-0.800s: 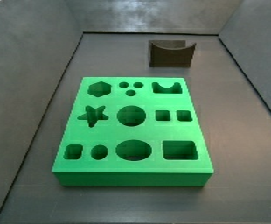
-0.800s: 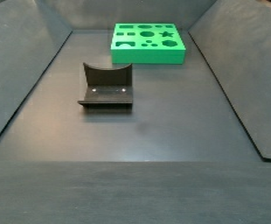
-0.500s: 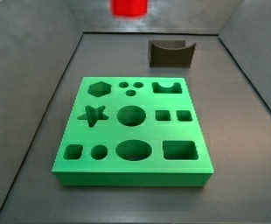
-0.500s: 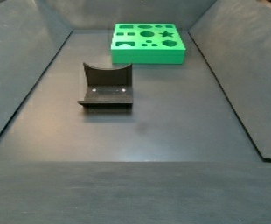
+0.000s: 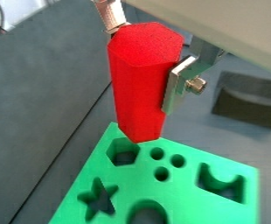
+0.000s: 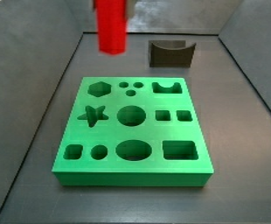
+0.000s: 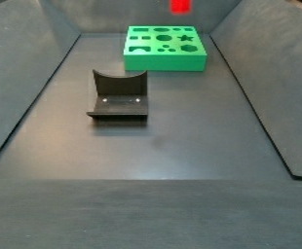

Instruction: Insert the hexagon object.

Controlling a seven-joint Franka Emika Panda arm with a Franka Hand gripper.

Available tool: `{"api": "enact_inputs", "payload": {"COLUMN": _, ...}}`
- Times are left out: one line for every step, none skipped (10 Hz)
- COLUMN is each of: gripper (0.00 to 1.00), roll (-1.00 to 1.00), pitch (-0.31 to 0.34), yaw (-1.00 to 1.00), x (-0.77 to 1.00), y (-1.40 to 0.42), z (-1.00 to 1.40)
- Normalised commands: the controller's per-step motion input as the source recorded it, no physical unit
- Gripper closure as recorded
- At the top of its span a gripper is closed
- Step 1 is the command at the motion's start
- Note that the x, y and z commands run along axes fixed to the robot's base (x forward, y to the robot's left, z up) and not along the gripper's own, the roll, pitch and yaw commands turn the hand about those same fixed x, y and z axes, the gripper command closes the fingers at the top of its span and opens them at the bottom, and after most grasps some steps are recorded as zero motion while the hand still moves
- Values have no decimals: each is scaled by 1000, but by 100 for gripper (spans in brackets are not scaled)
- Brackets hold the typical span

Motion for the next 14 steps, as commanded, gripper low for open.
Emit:
{"api": "enact_inputs", "payload": {"gripper": 100, "roll": -87, "pitch": -110, "yaw": -274, "x": -529, "y": 254, "z": -951}}
{"api": "enact_inputs", "payload": {"gripper": 100, "roll": -140, "pitch": -153, "yaw": -240, "x": -420, "y": 160, "z": -809}}
{"api": "enact_inputs", "payload": {"gripper": 100, "roll": -221, "pitch": -203, "yaw": -140, "x": -203, "y": 46, "z": -597}}
{"api": "enact_inputs", "payload": {"gripper": 100, "roll": -233, "pitch": -166, "yaw": -134, "x": 0, "y": 0, "z": -583}}
{"api": "enact_inputs", "payload": {"gripper": 100, "roll": -184, "pitch": -91, "yaw": -143, "x": 69, "y": -66, "z": -377}}
{"api": "enact_inputs", "payload": {"gripper": 100, "roll": -109, "pitch": -14, "yaw": -123, "x": 166, "y": -31, "z": -234}}
{"api": "enact_inputs", "payload": {"gripper": 100, "roll": -1, "pitch": 0, "yaw": -71, "x": 60, "y": -57, "z": -137}}
{"api": "enact_inputs", "payload": {"gripper": 100, "roll": 0, "pitch": 0, "yaw": -11, "x": 0, "y": -126, "z": -117}}
{"api": "enact_inputs", "payload": {"gripper": 100, "roll": 16, "pitch": 0, "yaw": 0, "x": 0, "y": -200, "z": -131}}
{"api": "enact_inputs", "payload": {"gripper": 100, "roll": 33, "pitch": 0, "yaw": 0, "x": 14, "y": -240, "z": -191}}
{"api": "enact_inputs", "payload": {"gripper": 100, "roll": 0, "pitch": 0, "yaw": 0, "x": 140, "y": -166, "z": -357}}
{"api": "enact_inputs", "payload": {"gripper": 100, "roll": 0, "pitch": 0, "yaw": 0, "x": 177, "y": 0, "z": -529}}
{"api": "enact_inputs", "payload": {"gripper": 100, "roll": 27, "pitch": -66, "yaw": 0, "x": 57, "y": 6, "z": -834}}
{"api": "enact_inputs", "payload": {"gripper": 100, "roll": 66, "pitch": -99, "yaw": 11, "x": 0, "y": 0, "z": -1000}}
